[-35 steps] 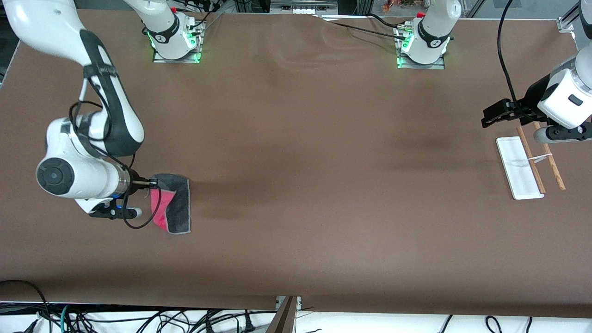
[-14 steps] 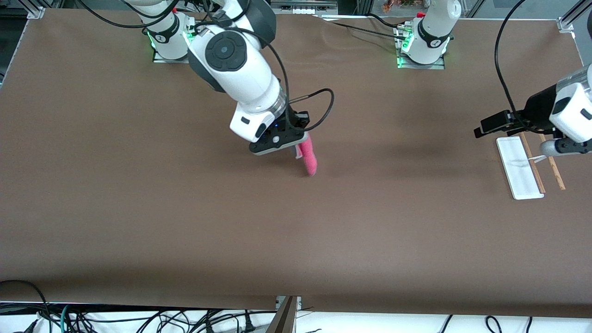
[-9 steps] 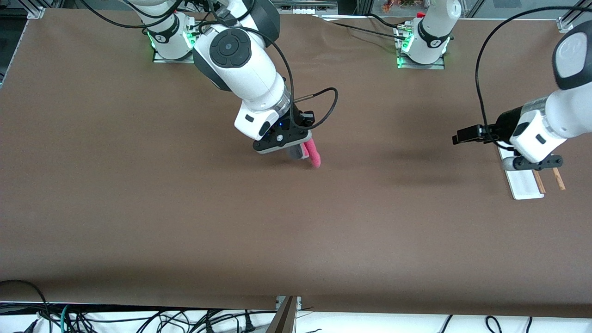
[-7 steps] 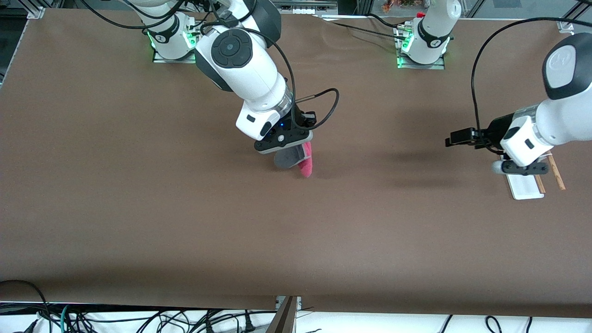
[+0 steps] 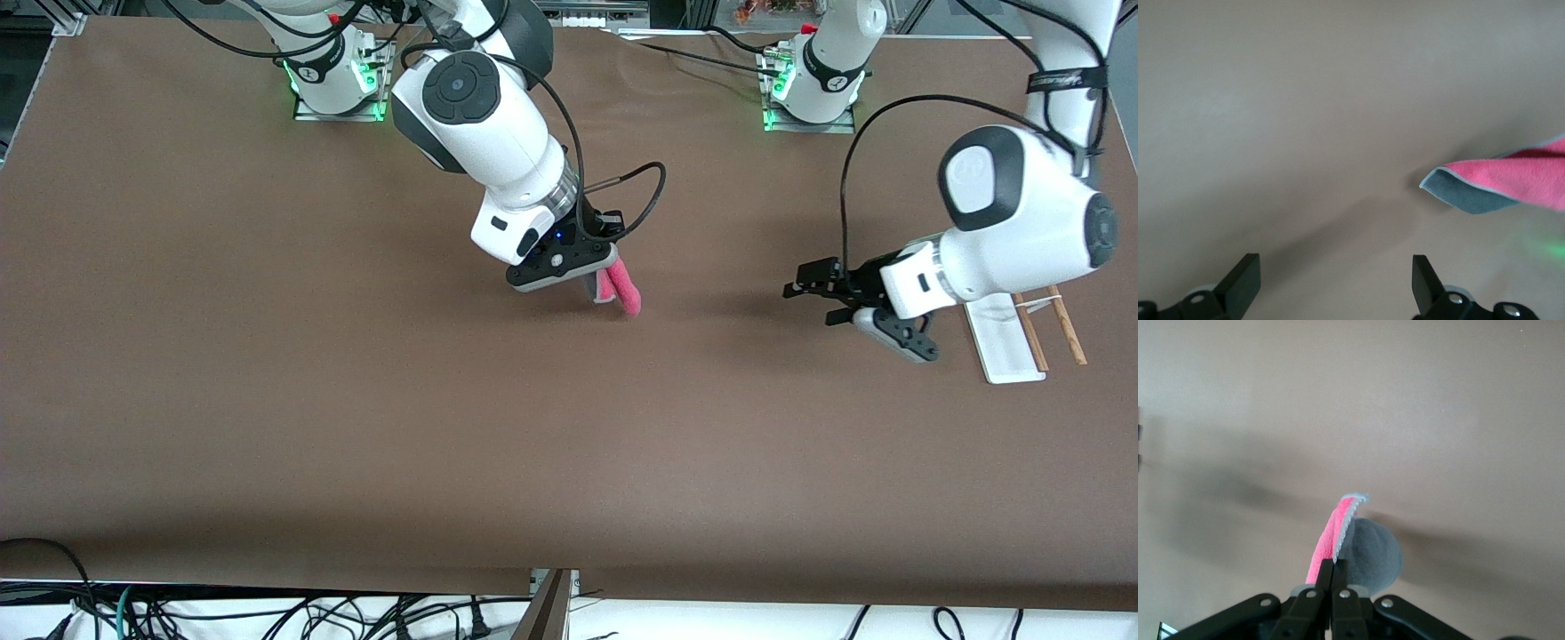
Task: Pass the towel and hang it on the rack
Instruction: 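Grasp the hanging towel with the left gripper below the right gripper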
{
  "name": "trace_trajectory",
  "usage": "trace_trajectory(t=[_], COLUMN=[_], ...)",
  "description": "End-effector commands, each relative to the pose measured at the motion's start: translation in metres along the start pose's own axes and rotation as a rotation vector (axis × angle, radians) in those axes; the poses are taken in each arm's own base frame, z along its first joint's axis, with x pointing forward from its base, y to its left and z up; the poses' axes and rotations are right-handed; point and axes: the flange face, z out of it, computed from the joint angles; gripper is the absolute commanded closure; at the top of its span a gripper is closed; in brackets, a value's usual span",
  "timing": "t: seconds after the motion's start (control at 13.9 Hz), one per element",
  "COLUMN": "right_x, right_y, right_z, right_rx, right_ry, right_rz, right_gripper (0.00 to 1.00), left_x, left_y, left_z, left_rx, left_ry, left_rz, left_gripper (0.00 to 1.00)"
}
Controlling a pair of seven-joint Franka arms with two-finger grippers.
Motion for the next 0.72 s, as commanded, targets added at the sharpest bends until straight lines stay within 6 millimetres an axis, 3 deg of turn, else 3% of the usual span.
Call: trace_trajectory(t=[0.0, 0.22, 0.65], right_x=[0.001, 0.002, 0.002], right_y=[-0.01, -0.011, -0.014], right_z=[-0.002, -0.005, -0.013], right_rx=[0.012, 0.02, 0.028], right_ry=[0.021, 0.032, 0.045], right_rz=[0.005, 0.006, -0.002], right_gripper=[1.0, 1.0, 1.0], left_x=[-0.01, -0.02, -0.023], left_y=[-0.002, -0.001, 0.019], left_z=[0.023, 0.058, 0.16], left_rx=[-0.016, -0.106, -0.27], left_ry=[0.035, 0.092, 0.294], left_rz=[0.175, 0.284, 0.567], left_gripper=[0.0, 0.0, 0.0])
